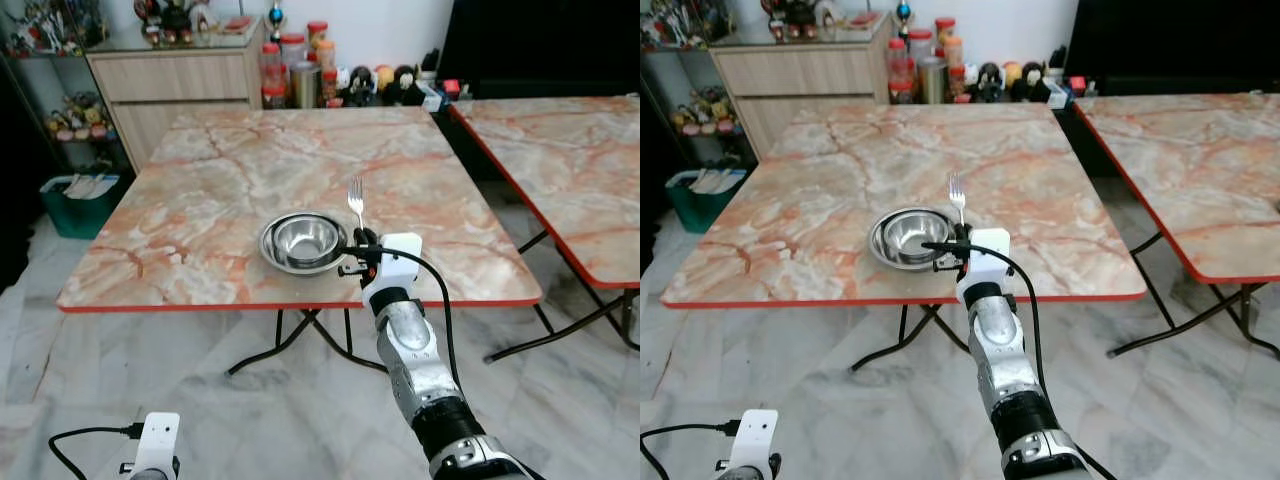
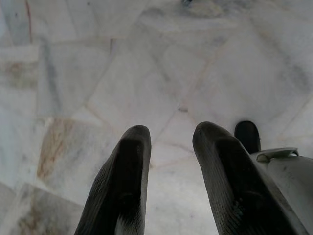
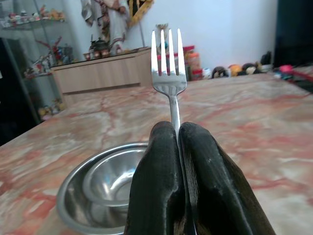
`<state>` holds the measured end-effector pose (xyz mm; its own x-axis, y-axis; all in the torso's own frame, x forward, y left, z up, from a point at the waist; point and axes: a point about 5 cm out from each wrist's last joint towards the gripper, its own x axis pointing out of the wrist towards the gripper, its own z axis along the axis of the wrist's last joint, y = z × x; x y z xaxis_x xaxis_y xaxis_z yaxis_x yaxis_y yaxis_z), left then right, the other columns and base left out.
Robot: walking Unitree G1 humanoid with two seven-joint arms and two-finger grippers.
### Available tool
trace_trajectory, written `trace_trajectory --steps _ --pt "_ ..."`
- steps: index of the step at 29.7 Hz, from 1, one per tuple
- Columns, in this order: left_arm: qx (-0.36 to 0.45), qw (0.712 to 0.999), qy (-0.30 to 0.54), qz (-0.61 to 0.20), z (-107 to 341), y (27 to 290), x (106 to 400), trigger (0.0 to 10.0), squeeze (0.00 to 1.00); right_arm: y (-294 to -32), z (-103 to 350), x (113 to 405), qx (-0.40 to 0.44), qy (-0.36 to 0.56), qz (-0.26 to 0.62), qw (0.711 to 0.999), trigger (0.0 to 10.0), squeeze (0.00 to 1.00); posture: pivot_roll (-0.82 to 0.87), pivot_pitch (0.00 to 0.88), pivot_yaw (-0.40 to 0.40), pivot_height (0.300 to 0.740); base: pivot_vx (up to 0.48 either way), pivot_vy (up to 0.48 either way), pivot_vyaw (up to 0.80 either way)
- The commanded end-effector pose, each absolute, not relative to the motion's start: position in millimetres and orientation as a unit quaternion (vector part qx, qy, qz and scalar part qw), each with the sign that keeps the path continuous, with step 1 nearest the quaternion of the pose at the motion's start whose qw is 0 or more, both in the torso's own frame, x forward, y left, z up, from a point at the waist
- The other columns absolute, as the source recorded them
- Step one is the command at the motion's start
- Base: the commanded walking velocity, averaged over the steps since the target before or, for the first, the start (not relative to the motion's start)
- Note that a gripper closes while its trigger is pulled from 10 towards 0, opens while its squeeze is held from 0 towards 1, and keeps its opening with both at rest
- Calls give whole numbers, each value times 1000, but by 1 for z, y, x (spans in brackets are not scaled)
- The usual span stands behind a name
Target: Setting the table
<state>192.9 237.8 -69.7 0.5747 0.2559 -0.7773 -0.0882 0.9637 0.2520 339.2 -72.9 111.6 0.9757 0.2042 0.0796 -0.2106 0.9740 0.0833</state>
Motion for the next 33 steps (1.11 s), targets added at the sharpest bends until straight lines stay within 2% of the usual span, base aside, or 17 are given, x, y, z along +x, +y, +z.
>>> trace_trajectory --steps 1,6,26,33 --pt "92 884 448 96 -69 236 195 10000 0 -73 114 339 41 -42 104 993 10000 0 -28 0 25 736 360 0 0" --pt "93 883 450 95 -69 235 195 10000 0 -72 115 338 37 -48 109 992 10000 0 -25 0 22 736 360 0 531" --pt "91 882 452 95 -71 231 194 10000 0 -79 109 340 32 -27 90 995 10000 0 -26 0 13 736 355 0 0" --pt "92 880 455 97 -72 233 191 10000 0 -84 102 340 22 5 60 998 10000 0 -26 1 14 736 0 0 0"
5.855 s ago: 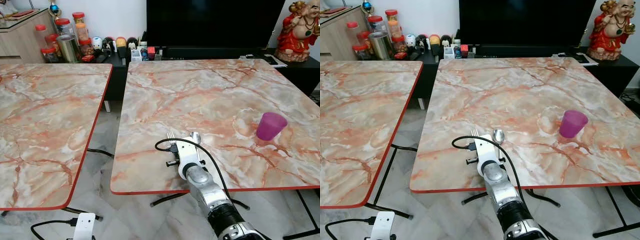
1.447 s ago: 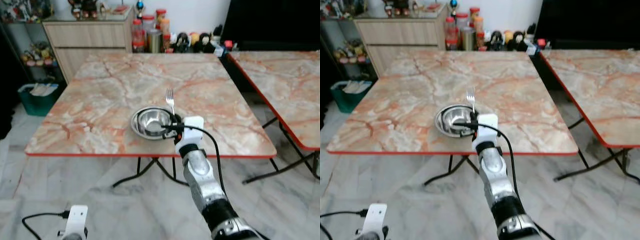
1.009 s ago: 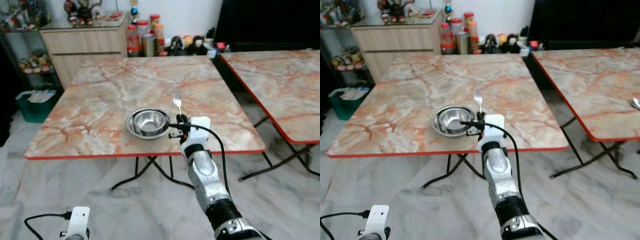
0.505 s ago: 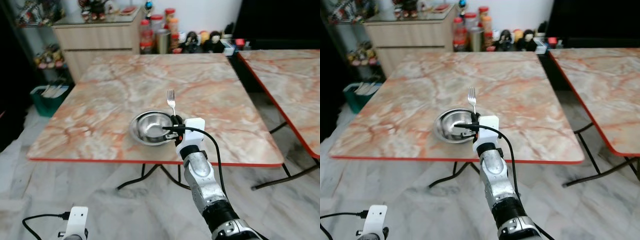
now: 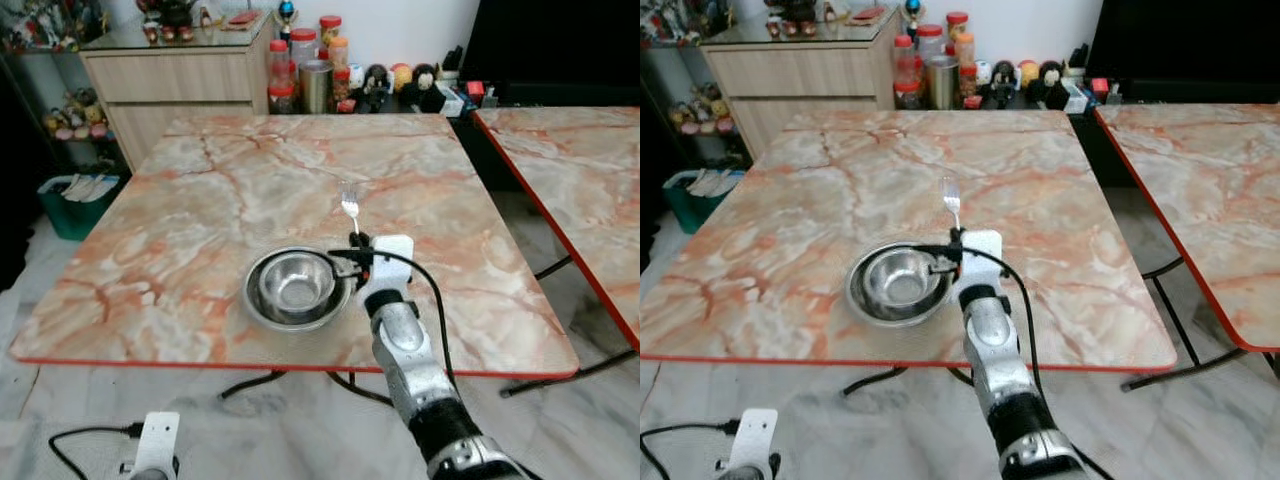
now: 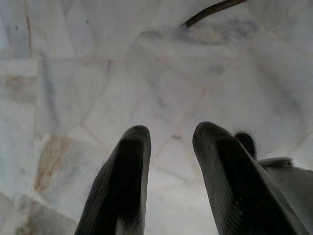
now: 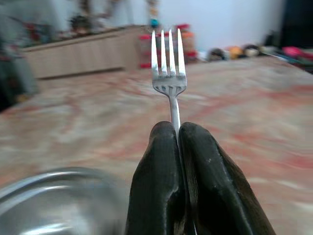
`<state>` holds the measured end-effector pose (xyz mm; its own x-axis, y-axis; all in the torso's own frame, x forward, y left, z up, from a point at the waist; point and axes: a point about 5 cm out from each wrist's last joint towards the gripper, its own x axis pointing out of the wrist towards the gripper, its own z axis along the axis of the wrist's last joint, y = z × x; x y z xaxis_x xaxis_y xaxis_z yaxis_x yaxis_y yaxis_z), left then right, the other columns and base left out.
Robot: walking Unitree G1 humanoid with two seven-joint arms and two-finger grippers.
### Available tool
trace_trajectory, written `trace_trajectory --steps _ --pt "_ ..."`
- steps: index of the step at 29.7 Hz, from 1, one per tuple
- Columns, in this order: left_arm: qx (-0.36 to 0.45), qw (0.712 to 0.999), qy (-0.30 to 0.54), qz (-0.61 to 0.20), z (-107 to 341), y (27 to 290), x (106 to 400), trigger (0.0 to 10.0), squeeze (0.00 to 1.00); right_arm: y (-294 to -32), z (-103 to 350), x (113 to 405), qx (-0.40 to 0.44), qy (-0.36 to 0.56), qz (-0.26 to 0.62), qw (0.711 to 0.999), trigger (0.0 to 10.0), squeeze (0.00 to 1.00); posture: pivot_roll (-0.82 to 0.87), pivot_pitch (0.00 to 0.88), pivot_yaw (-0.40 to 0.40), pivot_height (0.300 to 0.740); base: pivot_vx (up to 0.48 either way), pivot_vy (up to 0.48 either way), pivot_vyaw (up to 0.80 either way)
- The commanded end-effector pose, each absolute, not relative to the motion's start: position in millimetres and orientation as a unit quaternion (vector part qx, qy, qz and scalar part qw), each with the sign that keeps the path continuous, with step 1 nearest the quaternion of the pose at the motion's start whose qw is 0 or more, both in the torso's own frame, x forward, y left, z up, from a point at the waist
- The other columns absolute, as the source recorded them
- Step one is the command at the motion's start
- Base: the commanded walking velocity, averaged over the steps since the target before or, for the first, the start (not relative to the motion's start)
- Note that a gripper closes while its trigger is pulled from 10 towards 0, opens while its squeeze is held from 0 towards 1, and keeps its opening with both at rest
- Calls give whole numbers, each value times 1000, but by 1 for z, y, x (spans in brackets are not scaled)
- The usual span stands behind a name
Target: Setting the table
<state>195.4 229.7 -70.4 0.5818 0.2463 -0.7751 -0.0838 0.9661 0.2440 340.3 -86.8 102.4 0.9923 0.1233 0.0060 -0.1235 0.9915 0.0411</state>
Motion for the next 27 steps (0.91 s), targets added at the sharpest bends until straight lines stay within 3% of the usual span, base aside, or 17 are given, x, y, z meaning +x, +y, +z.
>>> trace_trajectory --steps 1,11,27 --pt "92 880 455 97 -72 233 191 10000 0 -84 102 340 22 5 60 998 10000 0 -26 1 14 736 0 0 0" --pt "89 878 460 99 -74 233 187 10000 0 -89 80 339 -12 93 28 995 10000 0 -23 7 5 736 0 0 0" --pt "86 877 463 96 -76 229 185 10000 0 -98 73 347 -42 146 27 988 10000 0 -27 12 -3 736 0 0 0"
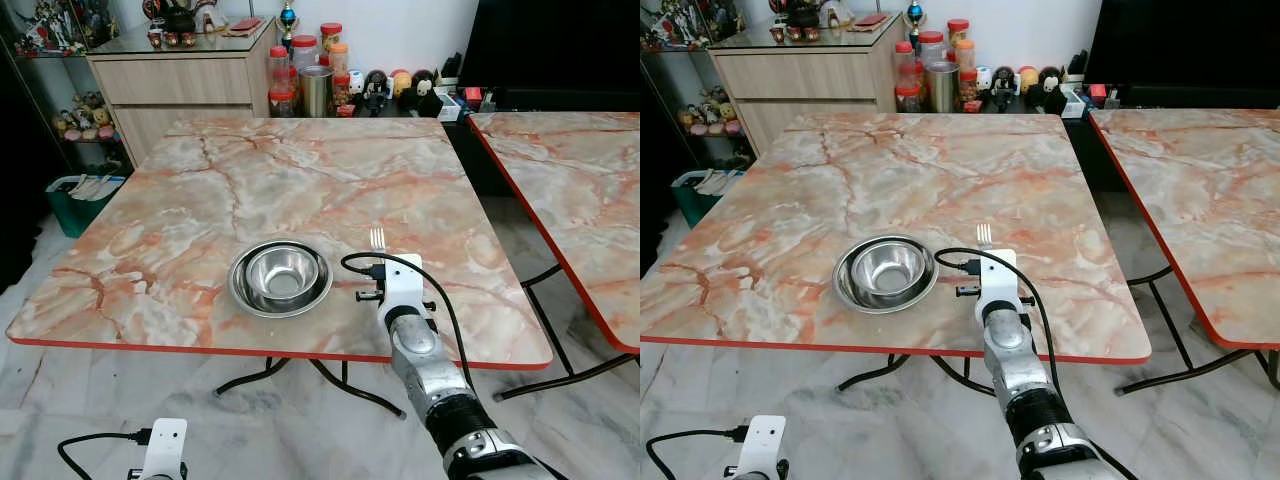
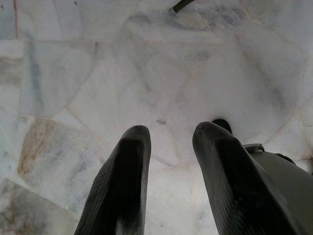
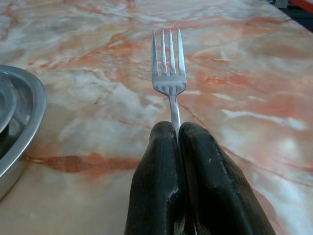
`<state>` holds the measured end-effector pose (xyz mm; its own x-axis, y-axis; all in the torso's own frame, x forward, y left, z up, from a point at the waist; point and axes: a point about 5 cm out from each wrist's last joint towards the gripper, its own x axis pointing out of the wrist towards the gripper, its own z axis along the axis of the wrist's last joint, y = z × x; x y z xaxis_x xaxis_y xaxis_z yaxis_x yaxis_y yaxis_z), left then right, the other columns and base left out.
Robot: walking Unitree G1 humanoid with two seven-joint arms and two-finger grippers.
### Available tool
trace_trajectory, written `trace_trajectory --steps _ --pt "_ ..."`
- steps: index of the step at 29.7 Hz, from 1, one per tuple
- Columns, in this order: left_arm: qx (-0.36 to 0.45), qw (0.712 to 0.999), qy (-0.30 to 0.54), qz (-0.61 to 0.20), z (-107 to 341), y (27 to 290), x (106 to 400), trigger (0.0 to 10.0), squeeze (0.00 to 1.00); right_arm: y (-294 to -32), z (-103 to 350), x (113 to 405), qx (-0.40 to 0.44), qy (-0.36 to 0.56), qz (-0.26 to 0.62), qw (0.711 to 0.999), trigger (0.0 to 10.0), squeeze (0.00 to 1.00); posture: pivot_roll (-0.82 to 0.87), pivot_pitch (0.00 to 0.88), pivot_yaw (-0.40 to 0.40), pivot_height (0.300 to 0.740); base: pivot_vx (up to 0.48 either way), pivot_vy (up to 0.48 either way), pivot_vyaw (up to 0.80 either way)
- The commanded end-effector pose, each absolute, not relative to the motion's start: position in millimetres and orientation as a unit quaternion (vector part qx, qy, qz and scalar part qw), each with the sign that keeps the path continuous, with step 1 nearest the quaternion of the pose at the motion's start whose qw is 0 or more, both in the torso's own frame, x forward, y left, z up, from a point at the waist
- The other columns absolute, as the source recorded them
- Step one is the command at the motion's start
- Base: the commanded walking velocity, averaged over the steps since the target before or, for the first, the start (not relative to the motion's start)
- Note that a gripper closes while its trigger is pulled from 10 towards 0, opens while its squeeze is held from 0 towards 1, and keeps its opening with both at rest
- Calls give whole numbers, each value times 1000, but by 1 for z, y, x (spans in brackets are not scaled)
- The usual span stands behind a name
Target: Setting the table
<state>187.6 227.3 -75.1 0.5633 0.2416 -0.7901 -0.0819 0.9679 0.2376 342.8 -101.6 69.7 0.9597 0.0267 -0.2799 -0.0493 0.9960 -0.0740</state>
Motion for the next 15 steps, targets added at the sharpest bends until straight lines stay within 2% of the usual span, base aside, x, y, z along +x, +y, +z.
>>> trace_trajectory --steps 1,15 --pt "86 877 463 96 -76 229 185 10000 0 -98 73 347 -42 146 27 988 10000 0 -27 12 -3 736 0 0 0" --pt "82 875 466 101 -77 228 183 10000 0 -100 73 355 -28 179 28 983 10000 0 -18 10 -21 736 0 0 0"
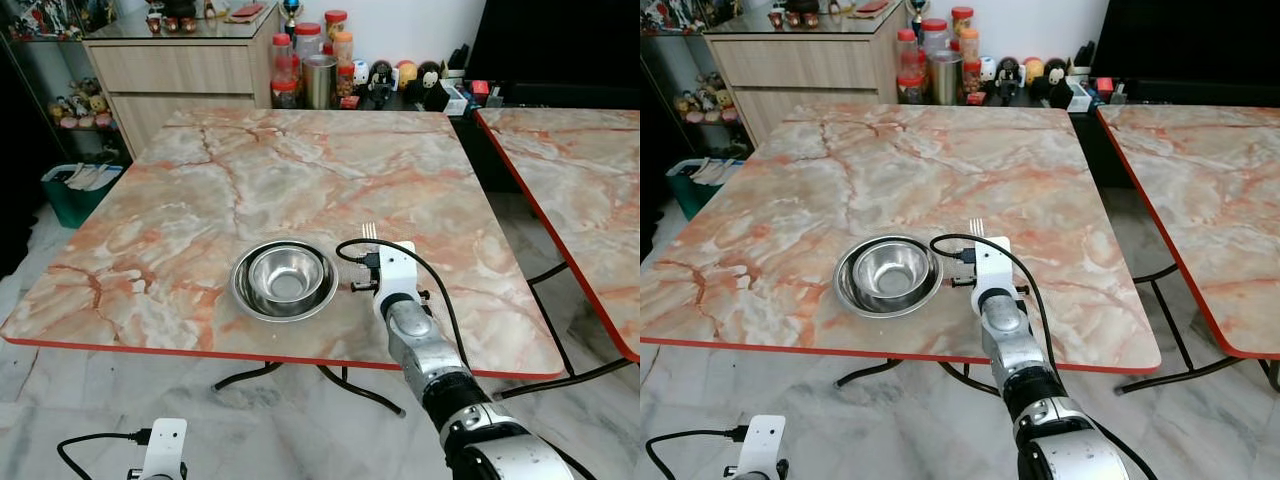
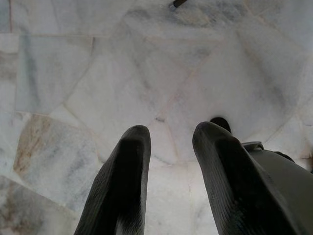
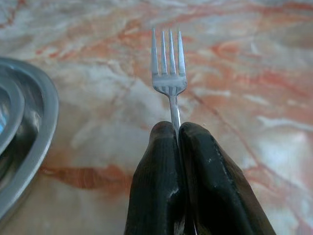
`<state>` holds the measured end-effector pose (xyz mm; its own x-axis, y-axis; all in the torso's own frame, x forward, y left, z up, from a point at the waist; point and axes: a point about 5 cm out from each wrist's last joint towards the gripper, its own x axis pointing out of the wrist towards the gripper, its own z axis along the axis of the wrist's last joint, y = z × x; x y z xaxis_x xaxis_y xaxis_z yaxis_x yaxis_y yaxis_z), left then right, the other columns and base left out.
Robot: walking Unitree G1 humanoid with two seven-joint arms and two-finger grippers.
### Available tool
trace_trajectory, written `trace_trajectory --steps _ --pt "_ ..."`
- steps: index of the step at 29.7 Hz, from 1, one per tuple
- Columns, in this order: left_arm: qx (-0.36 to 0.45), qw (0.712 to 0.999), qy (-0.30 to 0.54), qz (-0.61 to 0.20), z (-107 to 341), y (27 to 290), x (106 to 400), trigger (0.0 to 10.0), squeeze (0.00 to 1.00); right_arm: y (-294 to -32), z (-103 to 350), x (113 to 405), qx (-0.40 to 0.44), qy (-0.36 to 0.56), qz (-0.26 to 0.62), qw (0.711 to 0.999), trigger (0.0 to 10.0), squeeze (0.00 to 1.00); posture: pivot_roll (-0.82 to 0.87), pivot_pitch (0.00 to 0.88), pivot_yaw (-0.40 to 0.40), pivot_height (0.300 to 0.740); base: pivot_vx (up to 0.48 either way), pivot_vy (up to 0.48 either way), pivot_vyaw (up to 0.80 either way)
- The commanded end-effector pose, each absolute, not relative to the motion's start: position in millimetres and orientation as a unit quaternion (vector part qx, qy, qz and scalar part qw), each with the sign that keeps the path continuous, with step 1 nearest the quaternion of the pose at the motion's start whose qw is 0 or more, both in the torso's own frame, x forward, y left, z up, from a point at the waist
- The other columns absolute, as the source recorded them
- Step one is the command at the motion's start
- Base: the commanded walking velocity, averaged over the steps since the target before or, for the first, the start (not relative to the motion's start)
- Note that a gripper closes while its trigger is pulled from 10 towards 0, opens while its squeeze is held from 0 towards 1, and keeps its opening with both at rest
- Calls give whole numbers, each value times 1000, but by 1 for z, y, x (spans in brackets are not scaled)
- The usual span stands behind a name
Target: Setting the table
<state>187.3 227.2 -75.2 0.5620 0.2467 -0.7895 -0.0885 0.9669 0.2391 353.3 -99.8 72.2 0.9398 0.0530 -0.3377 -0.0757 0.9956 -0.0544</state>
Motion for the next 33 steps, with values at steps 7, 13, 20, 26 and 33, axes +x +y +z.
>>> trace_trajectory --steps 7,13,20,26,33 --pt "84 875 466 102 -77 228 183 10000 0 -101 68 354 -15 199 21 980 10000 0 -14 10 -24 736 0 0 0" --pt "85 875 466 103 -77 229 182 10000 0 -98 65 353 -11 206 26 978 10000 0 -10 13 -28 736 0 0 0" --pt "86 873 469 104 -79 229 179 10000 0 -95 61 351 -13 214 32 976 10000 0 -7 15 -33 736 0 0 0" --pt "85 872 470 103 -79 228 178 10000 0 -97 57 349 -13 224 27 974 10000 0 -7 16 -31 736 0 0 0" --pt "86 873 469 103 -79 229 179 10000 0 -97 55 348 -12 227 27 973 10000 106 -7 15 -31 736 0 0 0"
